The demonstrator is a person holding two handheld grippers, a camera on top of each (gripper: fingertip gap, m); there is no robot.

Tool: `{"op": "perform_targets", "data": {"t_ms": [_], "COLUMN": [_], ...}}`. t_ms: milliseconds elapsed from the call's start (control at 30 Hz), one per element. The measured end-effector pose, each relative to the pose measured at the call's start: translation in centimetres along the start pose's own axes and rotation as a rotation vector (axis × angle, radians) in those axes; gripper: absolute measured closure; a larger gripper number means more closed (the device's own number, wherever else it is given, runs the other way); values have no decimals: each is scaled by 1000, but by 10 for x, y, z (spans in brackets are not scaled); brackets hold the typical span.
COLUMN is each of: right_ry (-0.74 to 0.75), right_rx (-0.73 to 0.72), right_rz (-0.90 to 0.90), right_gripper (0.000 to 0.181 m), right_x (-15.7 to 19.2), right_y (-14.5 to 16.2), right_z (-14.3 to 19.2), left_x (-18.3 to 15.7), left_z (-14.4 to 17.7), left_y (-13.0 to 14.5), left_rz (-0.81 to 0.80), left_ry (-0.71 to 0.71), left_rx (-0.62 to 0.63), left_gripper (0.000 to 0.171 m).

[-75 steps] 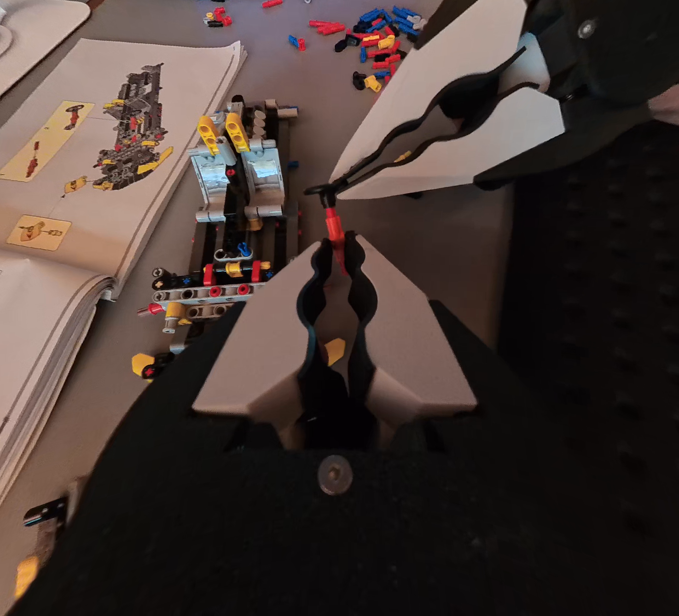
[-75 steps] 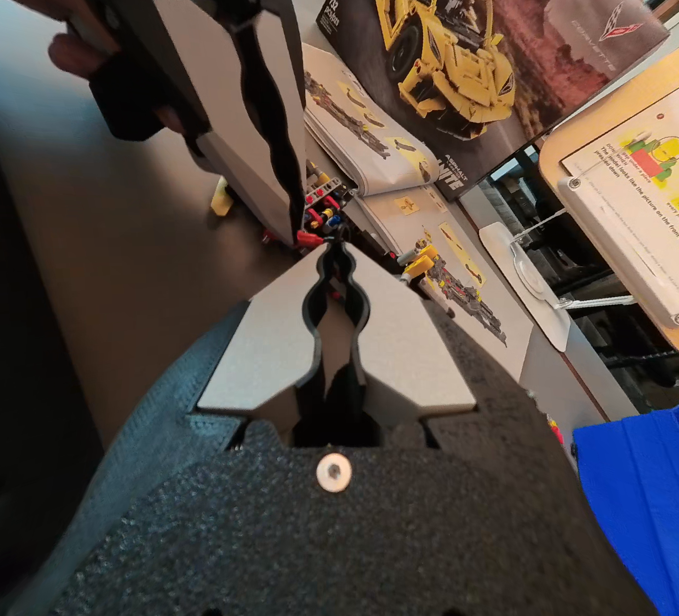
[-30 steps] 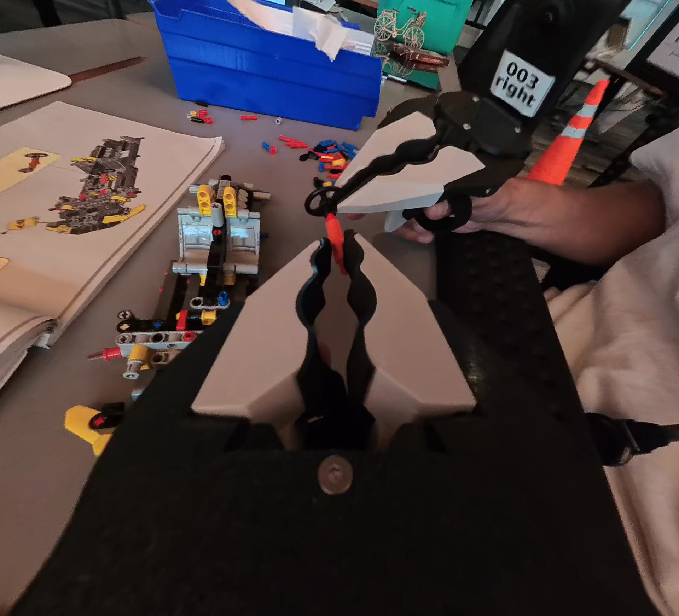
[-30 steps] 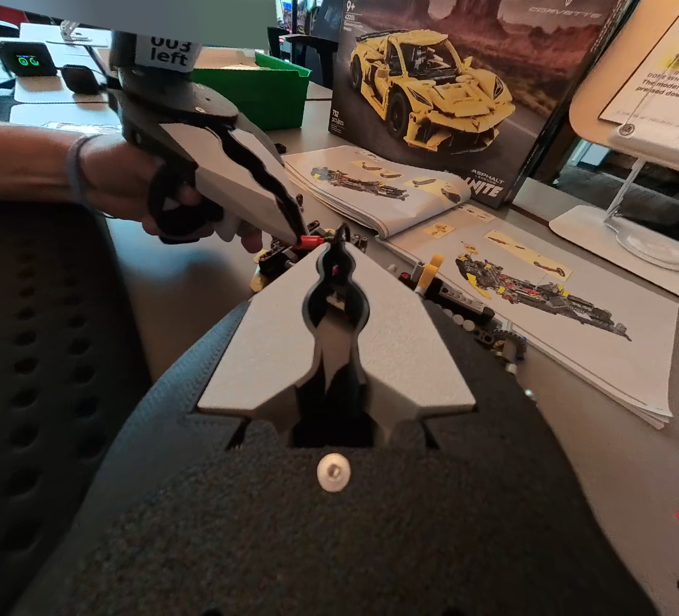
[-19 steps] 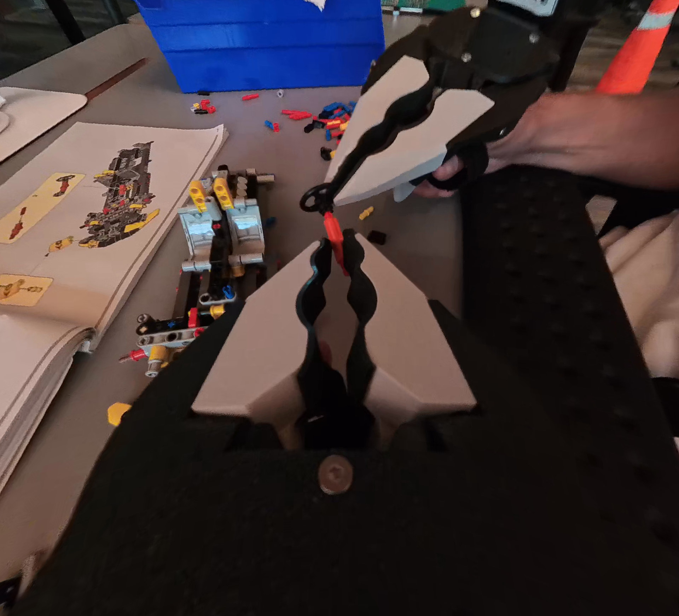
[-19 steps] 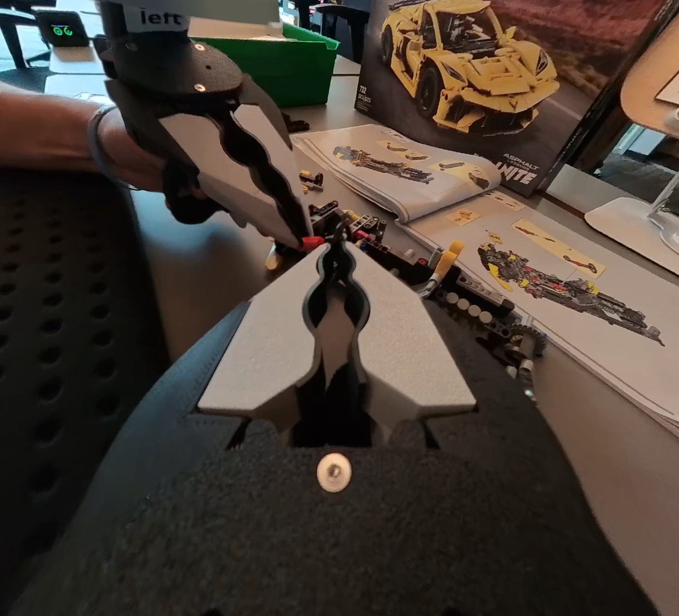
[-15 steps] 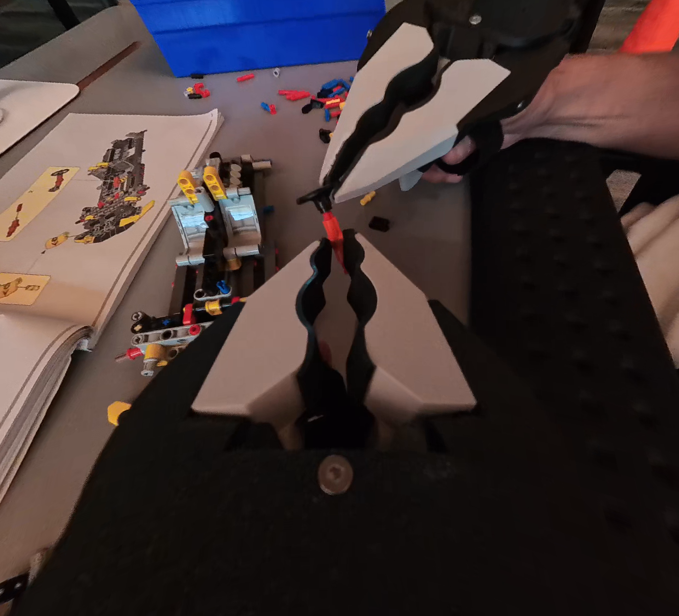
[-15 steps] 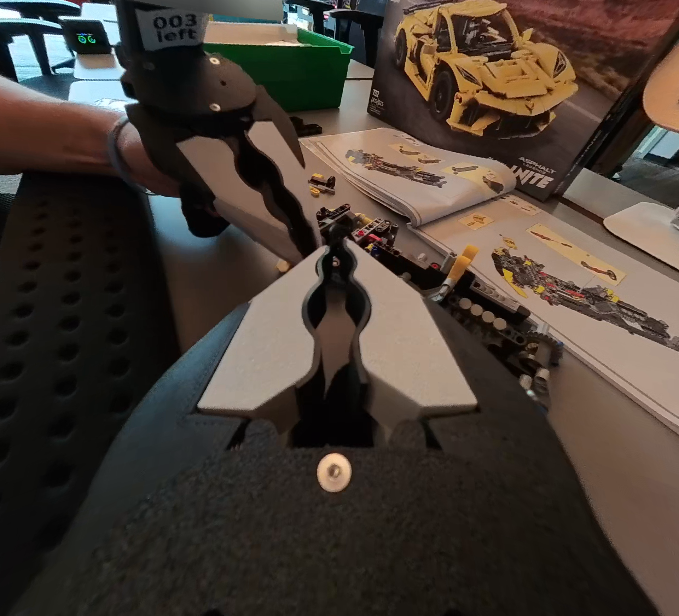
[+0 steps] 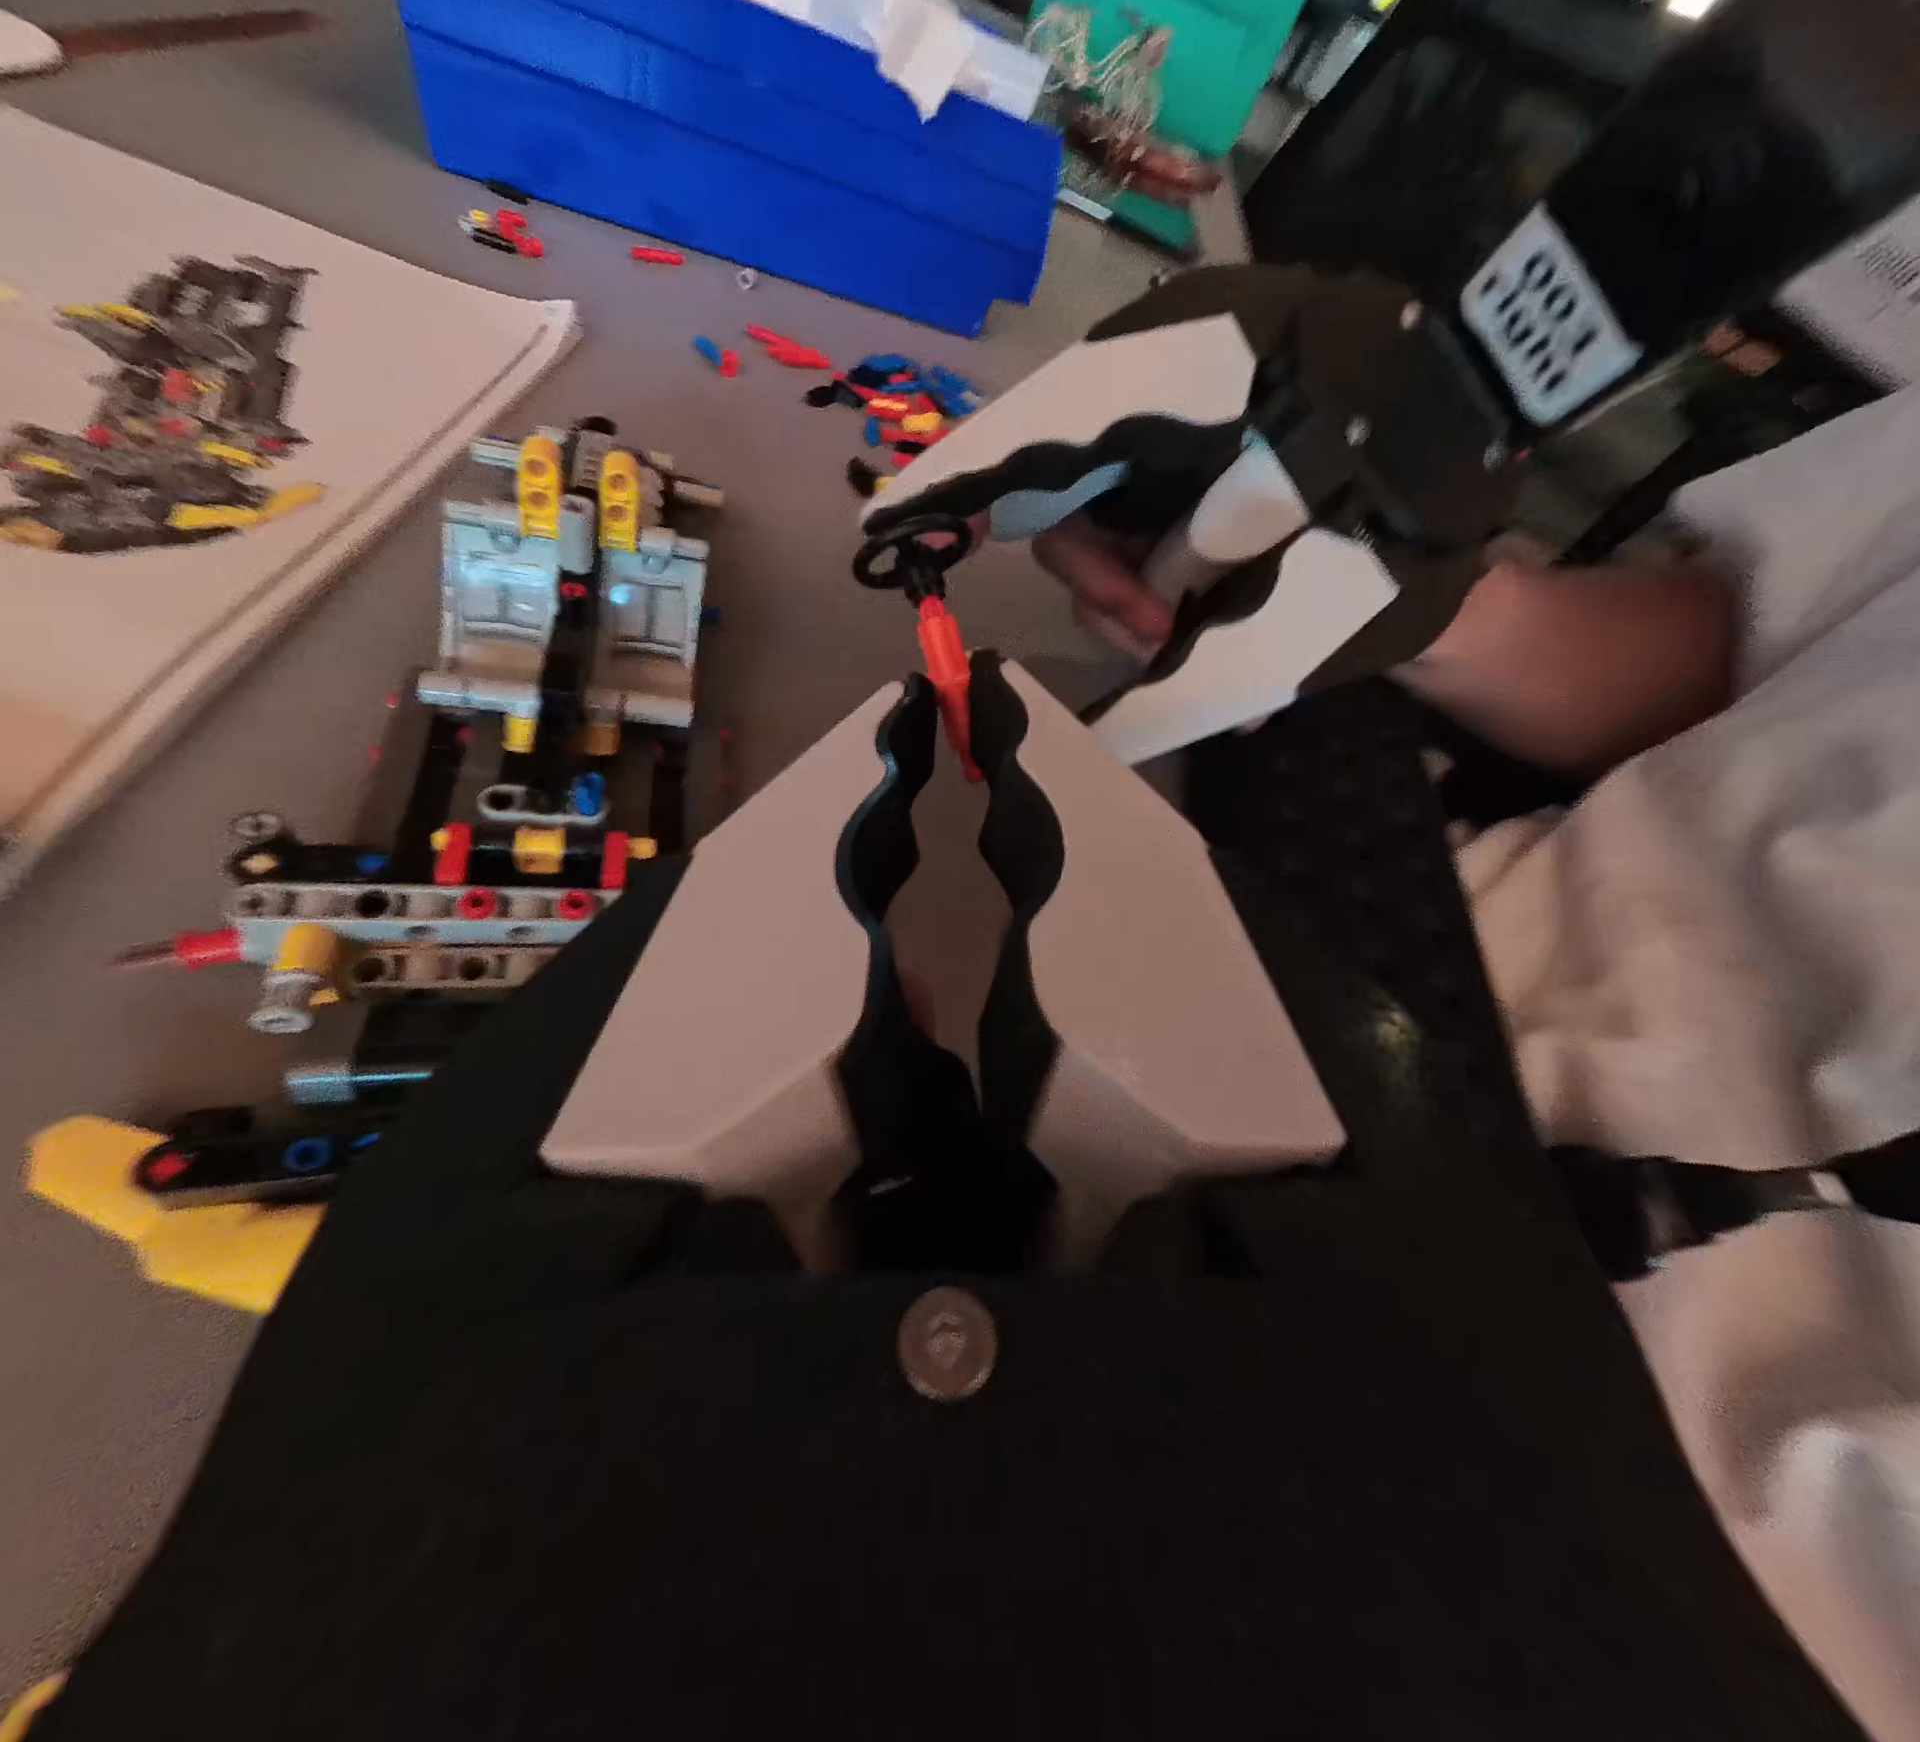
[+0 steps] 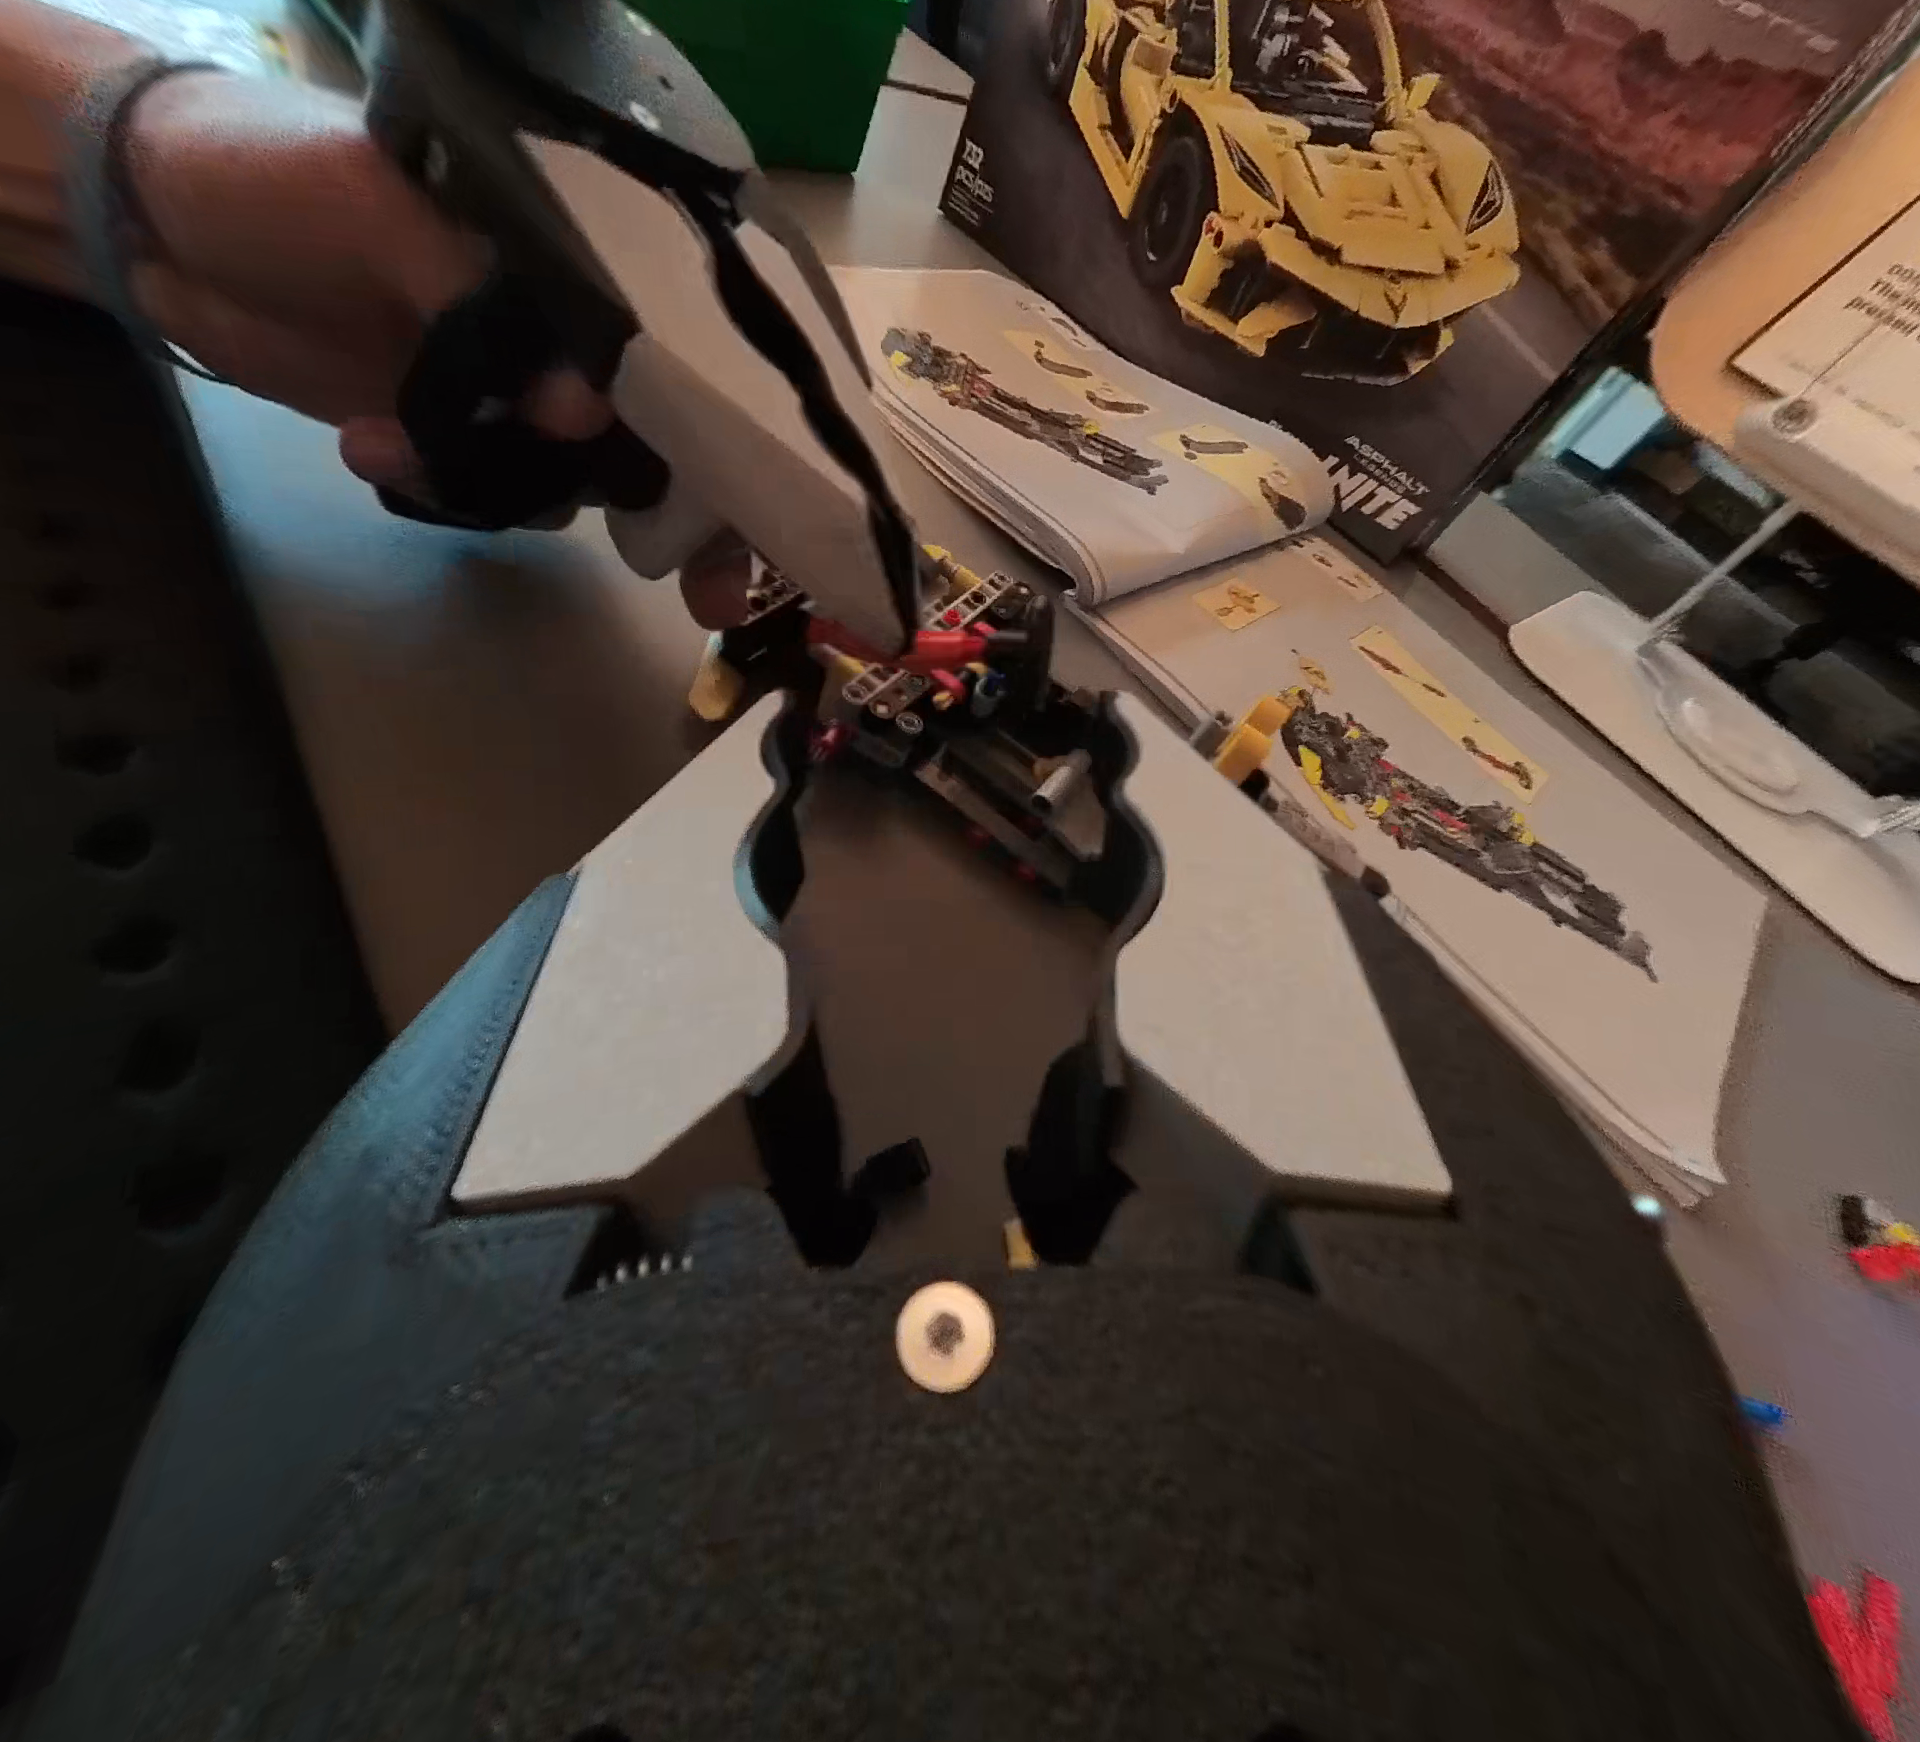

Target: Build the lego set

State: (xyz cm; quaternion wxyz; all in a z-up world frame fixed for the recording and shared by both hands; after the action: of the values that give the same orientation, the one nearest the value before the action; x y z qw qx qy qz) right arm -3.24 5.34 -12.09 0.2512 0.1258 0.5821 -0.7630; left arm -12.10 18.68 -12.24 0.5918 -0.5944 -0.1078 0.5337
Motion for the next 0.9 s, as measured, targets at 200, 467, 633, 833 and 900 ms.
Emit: {"op": "perform_targets", "data": {"t_ms": [200, 467, 633, 833, 900], "right_ry": [28, 32, 32, 15, 11], "right_rx": [14, 34, 38, -5, -22], "right_rz": [55, 67, 48, -11, -24], "right_gripper": [141, 156, 156, 150, 147], "right_x": [1, 2, 3, 2, 2], "right_y": [-10, -6, -4, -5, -5], "right_z": [-5, -1, 0, 0, 1], "left_x": [5, 3, 1, 3, 3], "left_z": [0, -3, -5, -4, -3], "left_y": [0, 2, 2, 0, -1], "left_rz": [192, 198, 157, 130, 111], "left_ry": [133, 149, 120, 100, 87], "left_rx": [-19, -2, 6, 0, 5], "left_gripper": [167, 167, 167, 167, 167]}}
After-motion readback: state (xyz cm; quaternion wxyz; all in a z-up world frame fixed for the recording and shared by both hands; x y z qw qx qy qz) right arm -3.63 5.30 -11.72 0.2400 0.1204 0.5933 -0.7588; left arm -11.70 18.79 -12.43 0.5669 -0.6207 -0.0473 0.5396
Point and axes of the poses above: each gripper's, where its closed fingertips meet, z back along the fingers, y out of its underside, x = y × z across the jaws, the point moved 9 cm from there along z, back along the fingers, and after that the axes turned 11 degrees about z, right-handed, at the moved point
